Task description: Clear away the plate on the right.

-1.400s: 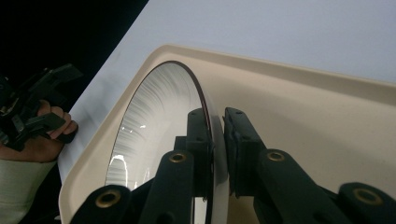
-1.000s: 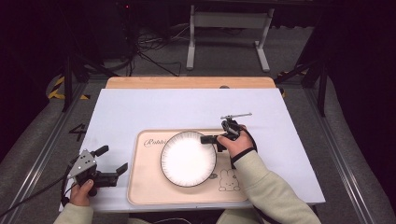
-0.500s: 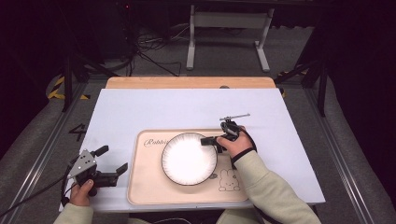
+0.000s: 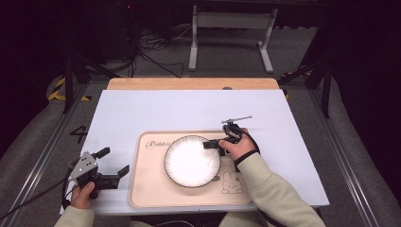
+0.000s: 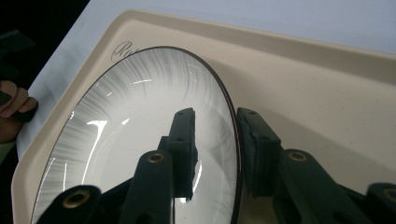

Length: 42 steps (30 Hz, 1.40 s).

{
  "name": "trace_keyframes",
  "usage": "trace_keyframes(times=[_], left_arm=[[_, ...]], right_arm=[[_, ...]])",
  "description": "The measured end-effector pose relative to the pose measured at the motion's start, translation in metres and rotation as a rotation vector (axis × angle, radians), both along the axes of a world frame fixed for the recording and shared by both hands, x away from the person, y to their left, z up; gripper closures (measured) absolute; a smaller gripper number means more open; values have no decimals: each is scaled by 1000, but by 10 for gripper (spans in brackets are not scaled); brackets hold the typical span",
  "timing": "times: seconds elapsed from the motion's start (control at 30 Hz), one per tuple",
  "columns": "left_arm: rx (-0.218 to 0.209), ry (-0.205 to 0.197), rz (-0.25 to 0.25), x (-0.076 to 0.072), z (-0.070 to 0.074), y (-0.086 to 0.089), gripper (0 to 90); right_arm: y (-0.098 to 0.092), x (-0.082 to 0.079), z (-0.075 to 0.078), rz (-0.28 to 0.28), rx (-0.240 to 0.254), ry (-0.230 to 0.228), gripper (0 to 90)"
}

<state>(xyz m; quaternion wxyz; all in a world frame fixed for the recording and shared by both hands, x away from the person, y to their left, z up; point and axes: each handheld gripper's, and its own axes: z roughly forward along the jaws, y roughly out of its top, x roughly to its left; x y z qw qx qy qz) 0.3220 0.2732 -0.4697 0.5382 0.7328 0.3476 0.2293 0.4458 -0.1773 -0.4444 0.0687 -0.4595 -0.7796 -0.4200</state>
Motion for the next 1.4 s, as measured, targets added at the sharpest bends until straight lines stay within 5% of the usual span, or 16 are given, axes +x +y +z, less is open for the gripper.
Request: trace_keyframes(times=[0.17,0.73,0.83,1.03,1.17,1.4], left_arm=[[1,0,0,0,0,0,2],[2,-18,15,-3,0,-1,3],[1,-15,15,-3,0,-2,2],[2,-8,11,-1,0,-1,2],[3,-4,9,-1,0,-1,2],[2,-8,11,-1,0,-1,2]], right_arm=[[0,0,0,9,12,-15,636],[1,-12,22,45,-70,-277,375],[-1,-13,29,65,-62,-325,235],[-5,-14,32,159,-7,-400,126],[-7,-17,35,176,51,-449,91],[-13,-22,42,183,56,-532,64]])
